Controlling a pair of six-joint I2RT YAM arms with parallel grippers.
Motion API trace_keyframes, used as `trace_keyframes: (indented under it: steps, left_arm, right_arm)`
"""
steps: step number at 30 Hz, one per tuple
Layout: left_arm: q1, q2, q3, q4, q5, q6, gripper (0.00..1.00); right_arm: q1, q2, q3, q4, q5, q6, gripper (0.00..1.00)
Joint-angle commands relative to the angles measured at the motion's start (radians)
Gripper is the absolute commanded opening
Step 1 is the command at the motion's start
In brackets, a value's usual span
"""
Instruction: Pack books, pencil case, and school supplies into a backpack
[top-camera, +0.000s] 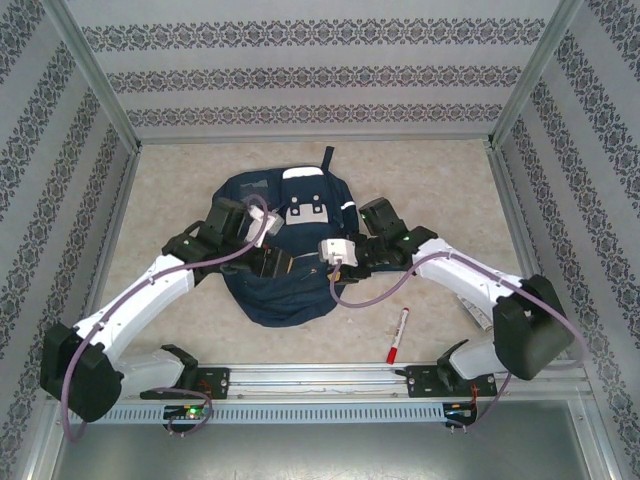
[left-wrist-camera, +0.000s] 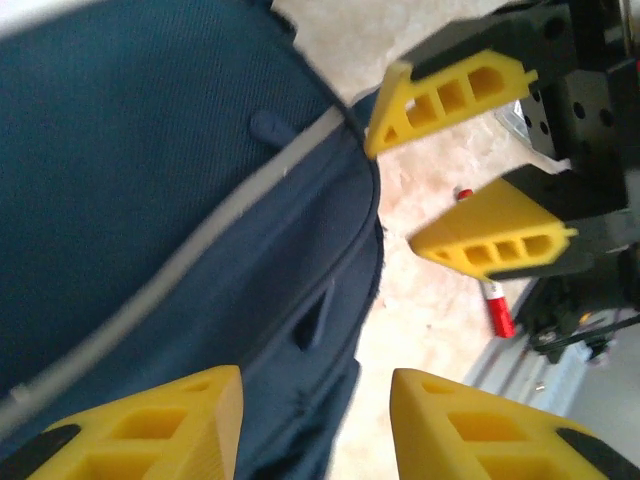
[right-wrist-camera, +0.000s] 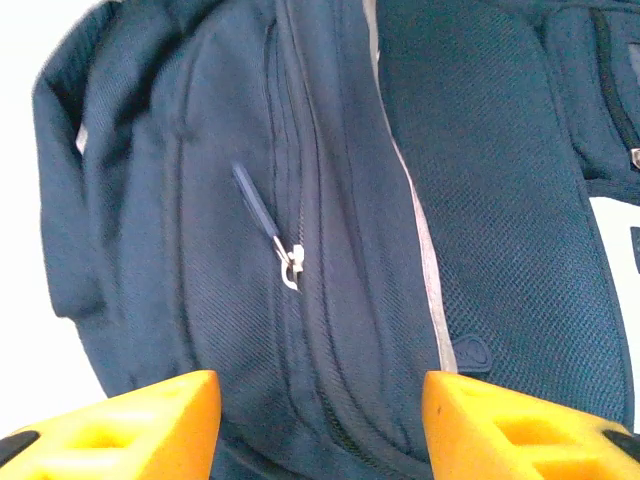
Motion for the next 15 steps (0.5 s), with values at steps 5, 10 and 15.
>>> trace_keyframes:
  steps: [5,10,15]
  left_arm:
    - [-0.15,-0.111,-0.139,0.148,-0.172,-0.398,0.41]
    - [-0.178,-0.034,-0.136,0.19,-0.246,-0.371,0.41]
    - [-0.187,0.032,-0.119,0.198,-0.328,-0.332,0.5]
  right_arm:
    - [0.031,0.071,0.032,0.1,0.101,-0.147,0.48]
    - [0.051,0.077,0.03,0.137,0.044,-0.098,0.14]
    - [0.047,0.062,0.035,0.167,-0.049,-0.002,0.0]
